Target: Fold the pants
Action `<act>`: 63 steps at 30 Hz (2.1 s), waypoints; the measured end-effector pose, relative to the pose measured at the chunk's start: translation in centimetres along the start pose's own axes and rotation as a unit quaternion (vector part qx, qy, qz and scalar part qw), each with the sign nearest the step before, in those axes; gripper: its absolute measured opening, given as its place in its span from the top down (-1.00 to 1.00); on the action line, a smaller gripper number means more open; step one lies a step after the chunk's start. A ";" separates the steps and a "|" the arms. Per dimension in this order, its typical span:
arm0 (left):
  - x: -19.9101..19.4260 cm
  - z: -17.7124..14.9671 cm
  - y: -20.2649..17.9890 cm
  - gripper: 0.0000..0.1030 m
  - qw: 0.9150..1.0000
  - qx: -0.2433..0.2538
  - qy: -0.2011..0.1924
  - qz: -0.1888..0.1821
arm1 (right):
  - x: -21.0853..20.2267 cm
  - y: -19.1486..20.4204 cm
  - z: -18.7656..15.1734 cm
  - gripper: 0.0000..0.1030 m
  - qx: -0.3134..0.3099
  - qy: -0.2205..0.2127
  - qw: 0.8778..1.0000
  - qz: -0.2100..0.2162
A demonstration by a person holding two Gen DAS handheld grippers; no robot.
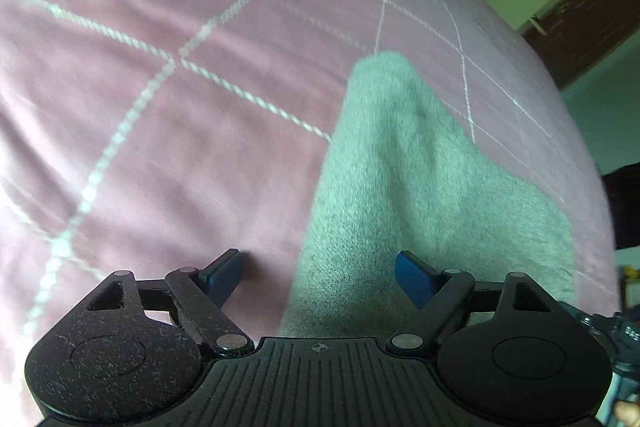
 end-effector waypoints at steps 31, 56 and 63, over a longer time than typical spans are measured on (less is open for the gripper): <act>-5.5 3.1 -10.2 0.57 0.992 0.061 -0.099 -0.052 | -3.4 7.8 2.6 0.16 -0.011 -0.087 0.991 0.105; 6.0 10.3 -13.9 0.36 0.983 0.126 -0.104 0.084 | 3.8 5.2 12.3 0.13 -0.033 -0.089 0.995 0.043; 5.2 8.9 -13.0 -0.19 0.970 0.157 -0.127 0.138 | 5.4 1.7 9.1 -0.23 -0.012 -0.059 0.998 -0.012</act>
Point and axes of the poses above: each gripper's, at about its wrist camera, not at the fingertips, and x roughly the way its jaws point, y to its left, z to its top, the point moved 6 cm from there along x, roughly the way its jaws point, and after that the axes turned 9 degrees about -x, right-handed, at the moved point
